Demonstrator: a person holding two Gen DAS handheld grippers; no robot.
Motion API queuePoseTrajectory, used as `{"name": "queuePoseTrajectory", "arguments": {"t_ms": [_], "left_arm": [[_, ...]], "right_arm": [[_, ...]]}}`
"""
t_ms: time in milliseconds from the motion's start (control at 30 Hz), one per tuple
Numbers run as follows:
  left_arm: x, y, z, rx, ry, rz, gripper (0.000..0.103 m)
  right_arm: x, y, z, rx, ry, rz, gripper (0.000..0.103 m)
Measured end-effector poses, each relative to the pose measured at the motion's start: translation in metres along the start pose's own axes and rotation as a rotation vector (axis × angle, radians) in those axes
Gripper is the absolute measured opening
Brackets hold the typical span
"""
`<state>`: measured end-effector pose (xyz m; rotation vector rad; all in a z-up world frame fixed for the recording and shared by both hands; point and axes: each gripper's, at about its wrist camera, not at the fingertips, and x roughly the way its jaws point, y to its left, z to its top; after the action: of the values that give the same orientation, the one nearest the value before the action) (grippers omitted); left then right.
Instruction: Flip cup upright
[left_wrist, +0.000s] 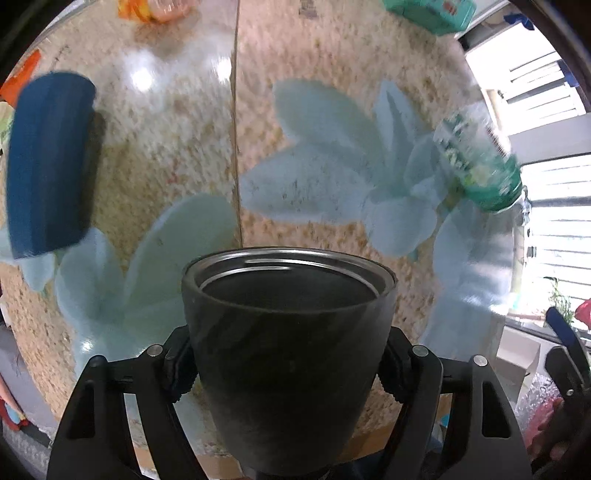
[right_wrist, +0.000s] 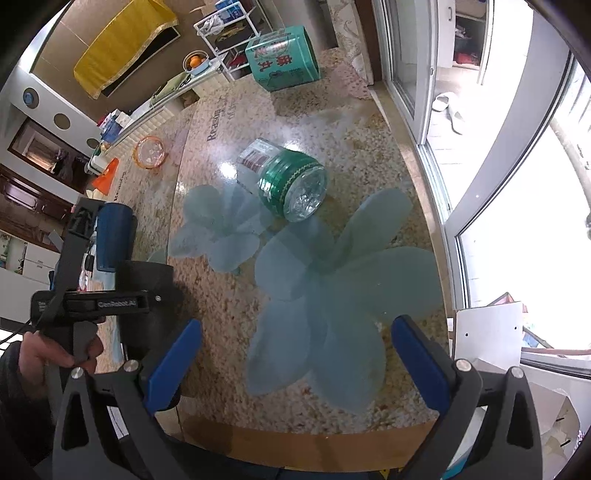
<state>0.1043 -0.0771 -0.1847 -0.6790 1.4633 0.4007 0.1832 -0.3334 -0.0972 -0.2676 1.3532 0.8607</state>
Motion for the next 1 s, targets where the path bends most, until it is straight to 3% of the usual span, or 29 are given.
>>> {"name": "queuePoseTrajectory", "arguments": {"t_ms": [167, 300, 400, 633, 1000], "left_arm": [[-0.039, -0.002, -0.002, 0.029, -0.137, -0.018, 0.080], [-0.072, -0.014, -0.012, 0.096, -0.290, 0.033, 0.080], [-0.088, -0.026, -0.019, 0.127, -0.379, 0.031, 0.080], [-0.099, -0.031, -0.044, 0.114, -0.522, 0.010, 0.081], [-0.095, -0.050, -0.074, 0.161, -0.678, 0.075, 0.081]], "right_arm": [[-0.003, 0.002, -0.002, 0.010, -0.021, 0.004, 0.103], [-0.005, 0.007, -0.003, -0.004, -0.028, 0.010, 0.103], [-0.004, 0.010, -0.004, -0.012, -0.031, 0.008, 0.103], [-0.006, 0.017, -0.005, -0.030, -0.048, -0.001, 0.103], [-0.005, 0.027, -0.011, -0.067, -0.064, -0.004, 0.103]]}}
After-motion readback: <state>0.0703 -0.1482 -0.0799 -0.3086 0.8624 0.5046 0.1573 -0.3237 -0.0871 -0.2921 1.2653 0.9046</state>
